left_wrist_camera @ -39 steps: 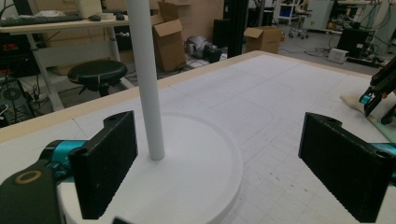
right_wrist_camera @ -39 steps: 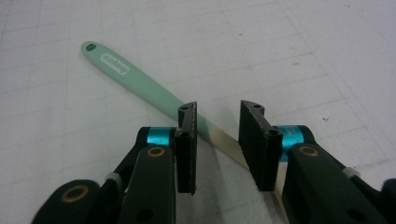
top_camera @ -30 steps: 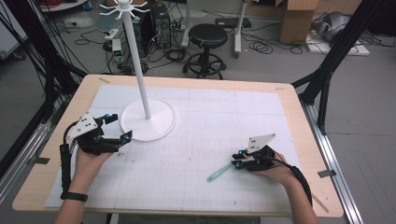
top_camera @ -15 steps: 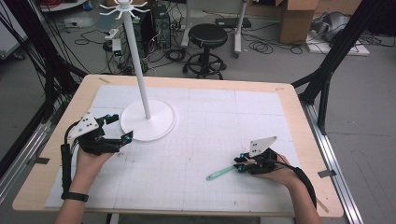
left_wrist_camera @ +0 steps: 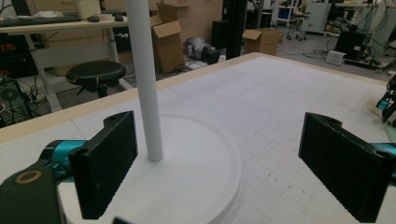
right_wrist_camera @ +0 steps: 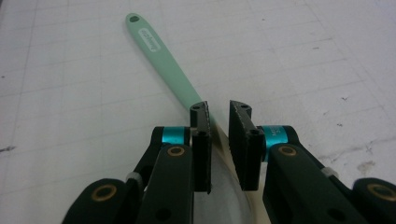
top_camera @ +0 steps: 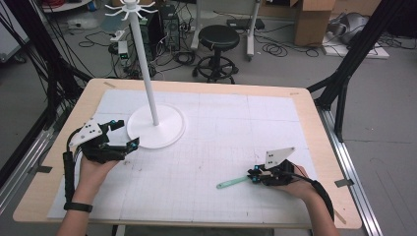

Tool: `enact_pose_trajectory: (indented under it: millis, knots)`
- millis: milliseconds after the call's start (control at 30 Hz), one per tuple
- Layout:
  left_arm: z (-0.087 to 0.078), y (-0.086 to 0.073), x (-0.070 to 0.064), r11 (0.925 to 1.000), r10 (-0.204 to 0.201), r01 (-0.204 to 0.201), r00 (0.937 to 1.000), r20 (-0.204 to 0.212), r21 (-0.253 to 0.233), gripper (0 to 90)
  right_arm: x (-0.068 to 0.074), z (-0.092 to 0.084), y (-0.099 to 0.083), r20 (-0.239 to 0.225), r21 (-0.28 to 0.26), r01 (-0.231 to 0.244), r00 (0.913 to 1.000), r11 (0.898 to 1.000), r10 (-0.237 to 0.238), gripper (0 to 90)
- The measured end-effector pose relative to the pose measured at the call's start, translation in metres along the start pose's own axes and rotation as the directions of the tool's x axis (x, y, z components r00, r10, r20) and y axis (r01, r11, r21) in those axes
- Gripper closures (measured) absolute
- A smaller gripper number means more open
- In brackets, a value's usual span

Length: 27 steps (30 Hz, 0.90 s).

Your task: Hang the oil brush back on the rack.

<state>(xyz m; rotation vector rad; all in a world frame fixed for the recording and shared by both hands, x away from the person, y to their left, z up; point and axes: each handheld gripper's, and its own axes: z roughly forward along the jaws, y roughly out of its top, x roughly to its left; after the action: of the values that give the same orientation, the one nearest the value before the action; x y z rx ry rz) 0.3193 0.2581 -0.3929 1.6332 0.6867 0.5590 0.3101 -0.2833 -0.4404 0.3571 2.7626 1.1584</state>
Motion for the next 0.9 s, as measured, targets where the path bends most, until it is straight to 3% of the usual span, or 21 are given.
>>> enact_pose_trajectory:
  millis: [100,133,267,667,900]
  knots:
    - [-0.0003,0.0,0.0004,1.0,-0.002,0.002,1.0,0.001,-0.002,12.4,0.001,-0.0004,-0.0002,-0.006,0.001,0.0,1.0,1.0,0.0,80.6]
    - [-0.0003,0.0001,0.0002,1.0,-0.003,0.003,1.0,0.0,-0.003,12.4,0.003,-0.0011,-0.0008,-0.004,0.002,0.027,0.9996,1.0,-0.027,80.1]
    - [-0.0001,-0.0001,0.0,1.0,-0.004,0.004,1.0,0.001,-0.003,12.3,0.002,-0.0003,-0.0008,-0.017,0.013,0.046,0.9988,0.999,-0.045,78.1]
    - [0.0001,-0.0001,0.0005,1.0,-0.005,0.005,1.0,0.001,-0.002,12.4,0.0024,0.0,0.0032,-0.014,0.042,0.066,0.9978,0.997,-0.065,80.5]
    - [-0.0009,0.0005,0.0004,0.9999,-0.007,0.007,1.0,0.002,-0.009,12.4,0.0011,-0.0009,0.0067,-0.013,0.03,0.027,0.9996,0.999,-0.026,83.6]
